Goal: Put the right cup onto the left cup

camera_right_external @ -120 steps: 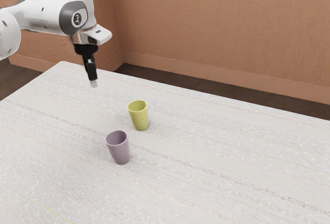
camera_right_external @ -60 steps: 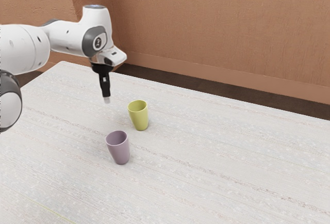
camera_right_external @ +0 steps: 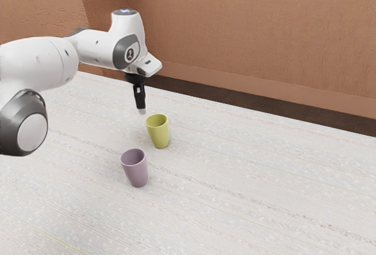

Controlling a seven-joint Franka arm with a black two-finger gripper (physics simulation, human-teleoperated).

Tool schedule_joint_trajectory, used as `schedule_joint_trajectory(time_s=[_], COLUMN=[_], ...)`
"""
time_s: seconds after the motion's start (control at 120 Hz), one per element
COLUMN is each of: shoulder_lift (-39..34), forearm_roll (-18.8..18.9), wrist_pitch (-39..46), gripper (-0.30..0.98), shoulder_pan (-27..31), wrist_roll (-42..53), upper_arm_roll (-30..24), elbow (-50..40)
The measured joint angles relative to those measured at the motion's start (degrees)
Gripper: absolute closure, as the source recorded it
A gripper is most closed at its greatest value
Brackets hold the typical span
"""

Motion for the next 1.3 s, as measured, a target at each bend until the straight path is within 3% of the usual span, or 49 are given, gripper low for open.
schedule_joint_trajectory(time_s=[0.467, 0.558, 0.708, 0.833, 1.017, 1.3], shoulder_lift=[6.80, 8.21, 8.24, 8.28, 8.33, 6.63], forearm_roll=[-2.95, -3.98, -5.02, -6.59, -7.47, -7.14], wrist_pitch=[2.04, 2.34, 2.29, 2.14, 1.99, 1.53], gripper=[0.01, 0.10, 0.46, 0.63, 0.73, 0.78], shoulder_pan=[-0.14, -0.05, -0.03, 0.02, 0.48, 0.27], wrist_roll=[1.04, 1.16, 1.25, 1.16, 1.02, 0.78], upper_arm_roll=[-0.44, -0.43, -0.42, -0.36, -0.34, -0.16], elbow=[5.08, 5.12, 5.12, 4.41, 4.06, 3.43])
